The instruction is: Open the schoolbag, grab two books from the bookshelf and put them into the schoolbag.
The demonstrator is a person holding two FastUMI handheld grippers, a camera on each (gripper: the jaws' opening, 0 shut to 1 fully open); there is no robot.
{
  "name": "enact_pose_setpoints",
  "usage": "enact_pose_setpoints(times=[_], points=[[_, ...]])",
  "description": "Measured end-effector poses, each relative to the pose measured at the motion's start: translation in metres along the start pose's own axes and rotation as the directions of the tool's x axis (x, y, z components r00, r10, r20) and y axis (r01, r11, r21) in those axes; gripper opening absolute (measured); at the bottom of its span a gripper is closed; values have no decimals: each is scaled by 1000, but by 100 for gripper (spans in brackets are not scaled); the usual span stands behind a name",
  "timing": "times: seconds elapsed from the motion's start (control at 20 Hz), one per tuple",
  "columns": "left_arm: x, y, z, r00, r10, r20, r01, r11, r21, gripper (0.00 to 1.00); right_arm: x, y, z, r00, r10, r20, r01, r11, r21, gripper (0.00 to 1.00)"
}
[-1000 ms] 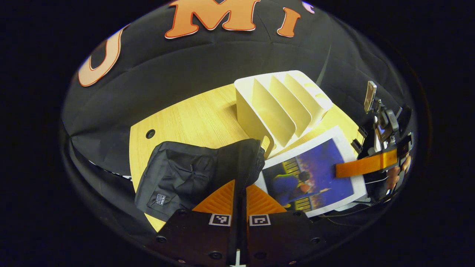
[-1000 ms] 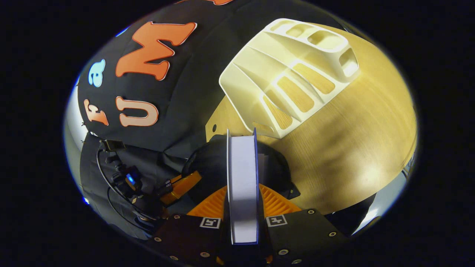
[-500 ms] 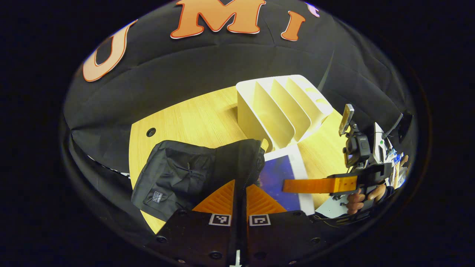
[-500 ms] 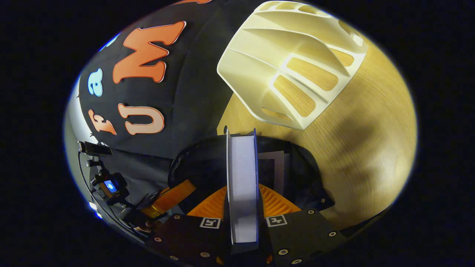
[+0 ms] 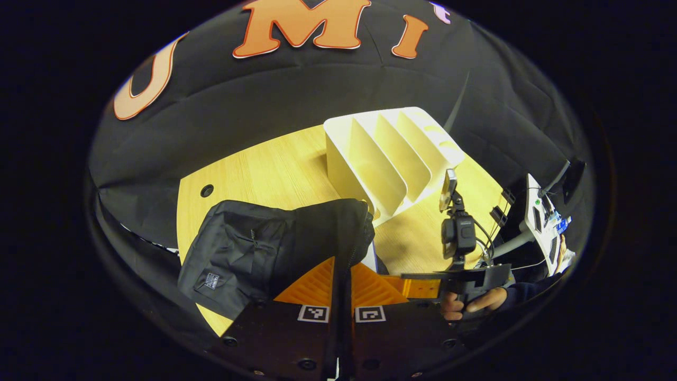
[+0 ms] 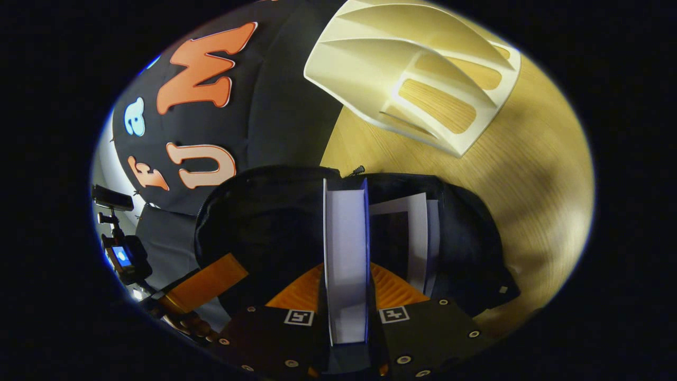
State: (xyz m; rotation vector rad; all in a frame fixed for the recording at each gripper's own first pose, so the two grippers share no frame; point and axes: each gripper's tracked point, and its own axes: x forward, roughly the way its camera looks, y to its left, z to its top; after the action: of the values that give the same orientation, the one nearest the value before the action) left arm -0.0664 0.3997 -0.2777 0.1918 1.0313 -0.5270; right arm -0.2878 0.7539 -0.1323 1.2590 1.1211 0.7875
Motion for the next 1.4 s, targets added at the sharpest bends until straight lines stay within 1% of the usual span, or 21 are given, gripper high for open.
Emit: enact_pose_setpoints(times=[0.05, 0.1, 0.15, 0.2, 0.25, 0.3, 0.35, 0.4, 0.45, 0.5, 0.55, 0.75, 0.8, 0.9, 0.95, 1.05, 1.1, 1.15, 1.25, 1.35, 1.4], points=[[1, 0, -1, 1000, -1, 0, 1, 1000, -4, 4, 5, -1, 1, 1000, 0, -3, 0, 1000, 2, 30], [1, -1, -1, 1000, -4, 0, 4, 1000, -7, 4, 11, 1, 2, 1000, 3, -4, -3, 1000, -6, 41], [2, -1, -2, 1000, -8, -4, 8, 1000, -6, 4, 16, -1, 0, 1000, -8, -11, 8, 1000, -13, 31], [2, 0, -2, 1000, -7, -7, 7, 1000, -1, 4, 21, -4, -6, 998, -35, -46, 34, 999, -22, 31], [2, 1, -2, 1000, -7, -10, 7, 1000, 1, 4, 21, -12, -13, 993, -83, -87, 80, 996, -42, 36], [3, 2, -2, 1000, -9, -6, 9, 1000, 2, 4, 19, -22, -11, 986, -140, -90, 133, 988, -80, 41], [5, 2, -3, 1000, -15, -7, 15, 1000, -9, 4, 17, -32, -11, 977, -194, -82, 182, 974, -136, 52], [5, 4, -3, 1000, -16, -5, 16, 999, -33, 4, -2, -43, -6, 965, -245, -96, 223, 955, -196, 55], [7, 6, -3, 1000, -9, 1, 9, 999, -48, 4, -11, -42, -3, 962, -251, -110, 224, 951, -214, 58], [9, 7, -3, 1000, -3, 5, 4, 998, -55, 4, -17, -36, 3, 963, -245, -109, 218, 952, -216, 70], [11, 6, -3, 1000, 3, 8, -3, 998, -63, 4, -24, -31, 14, 964, -246, -100, 219, 949, -226, 74], [16, 1, -5, 998, 67, 6, -66, 994, -90, 5, -68, -37, 48, 949, -309, -66, 269, 899, -345, 80], [18, -6, -6, 998, 67, 1, -66, 992, -111, 8, -80, -39, 55, 942, -328, -75, 280, 887, -367, 86], [24, -20, -7, 996, 85, -7, -85, 986, -140, 17, -105, -38, 75, 938, -342, -50, 293, 864, -409, 93], [27, -26, -8, 995, 95, -12, -96, 984, -148, 20, -116, -38, 88, 939, -344, -30, 299, 853, -427, 93], [31, -40, -8, 994, 111, -17, -112, 979, -168, 33, -138, -37, 111, 937, -348, 4, 312, 836, -450, 94], [33, -48, -6, 994, 110, -14, -111, 977, -182, 40, -148, -36, 123, 937, -349, 26, 321, 828, -460, 94], [36, -60, -1, 995, 97, 0, -95, 975, -201, 45, -156, -34, 136, 937, -345, 48, 326, 818, -475, 94], [39, -84, 13, 995, 92, 25, -85, 975, -208, 78, -175, -35, 165, 931, -348, 107, 352, 784, -512, 94], [43, -99, 27, 992, 112, 50, -101, 977, -189, 90, -192, -30, 185, 928, -337, 155, 365, 753, -547, 96], [43, -108, 37, 990, 122, 65, -109, 977, -182, 90, -201, -26, 194, 927, -330, 177, 370, 737, -566, 95]])
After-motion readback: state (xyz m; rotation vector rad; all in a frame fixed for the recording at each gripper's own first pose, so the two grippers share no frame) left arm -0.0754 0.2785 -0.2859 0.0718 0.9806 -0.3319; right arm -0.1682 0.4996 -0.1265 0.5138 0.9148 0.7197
